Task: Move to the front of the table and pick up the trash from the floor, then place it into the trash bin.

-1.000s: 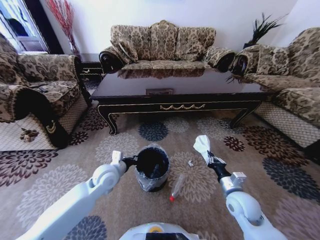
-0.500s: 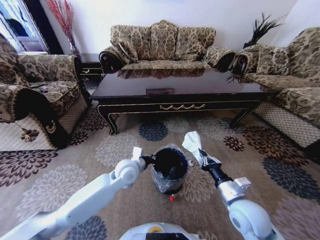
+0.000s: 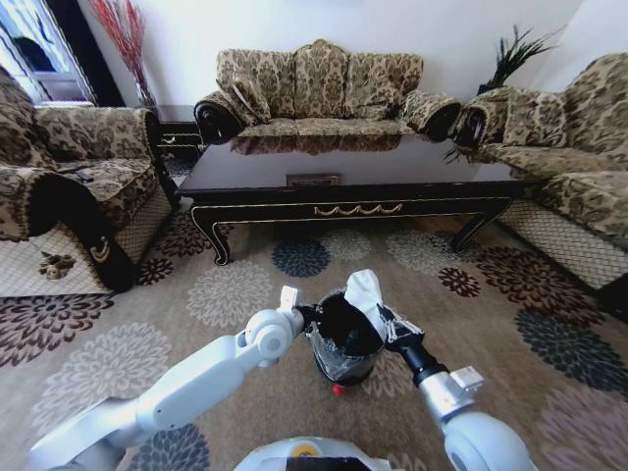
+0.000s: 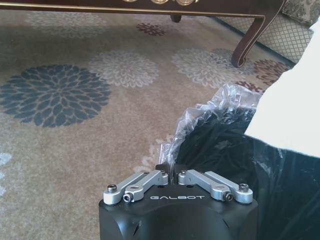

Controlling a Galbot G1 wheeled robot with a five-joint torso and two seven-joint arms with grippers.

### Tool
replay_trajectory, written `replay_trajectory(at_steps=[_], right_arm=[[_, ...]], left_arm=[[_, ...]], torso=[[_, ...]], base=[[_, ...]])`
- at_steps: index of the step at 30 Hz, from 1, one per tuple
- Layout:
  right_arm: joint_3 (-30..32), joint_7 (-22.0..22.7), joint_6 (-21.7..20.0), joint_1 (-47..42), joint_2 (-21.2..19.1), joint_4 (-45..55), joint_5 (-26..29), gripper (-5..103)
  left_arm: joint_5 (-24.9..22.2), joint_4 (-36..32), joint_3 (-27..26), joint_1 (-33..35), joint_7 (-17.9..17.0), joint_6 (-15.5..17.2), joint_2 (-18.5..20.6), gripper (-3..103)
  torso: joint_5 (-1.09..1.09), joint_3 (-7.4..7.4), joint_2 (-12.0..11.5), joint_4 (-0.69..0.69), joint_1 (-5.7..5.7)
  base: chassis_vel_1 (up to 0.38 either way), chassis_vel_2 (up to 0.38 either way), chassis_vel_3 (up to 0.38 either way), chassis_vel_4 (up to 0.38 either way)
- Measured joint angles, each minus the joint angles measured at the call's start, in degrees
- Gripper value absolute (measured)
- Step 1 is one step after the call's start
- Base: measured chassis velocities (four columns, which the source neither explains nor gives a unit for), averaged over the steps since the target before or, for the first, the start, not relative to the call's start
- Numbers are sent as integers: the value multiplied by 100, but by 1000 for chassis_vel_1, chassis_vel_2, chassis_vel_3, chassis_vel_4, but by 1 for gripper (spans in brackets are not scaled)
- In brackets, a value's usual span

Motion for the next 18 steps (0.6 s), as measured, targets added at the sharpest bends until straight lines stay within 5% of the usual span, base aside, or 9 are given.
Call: replay_trajectory(at_steps=[3,7,12,18], right_arm=[[-54,-2,45,-38,48,-93,-151,-2],[-128,13,64,-3,132,-198,-220,20],[-119,57,55,61,193,-299,-201,30],[-120,77,-5,103,147,-307,-158,57]], left_arm=[[-9,-50,9,8,-31,14,-22,3],[-21,-117,35,23,-41,26,2,3],[-25,-183,-30,85,-41,34,33,3],[-39,-261,-188,191,-26,56,137,3]], torso=[[1,0,0,0,-1],[0,0,0,0,-1],[1,0,0,0,-1],[0,0,0,0,-1]], base=[[0,0,0,0],[0,0,0,0],[0,0,0,0],[0,0,0,0]])
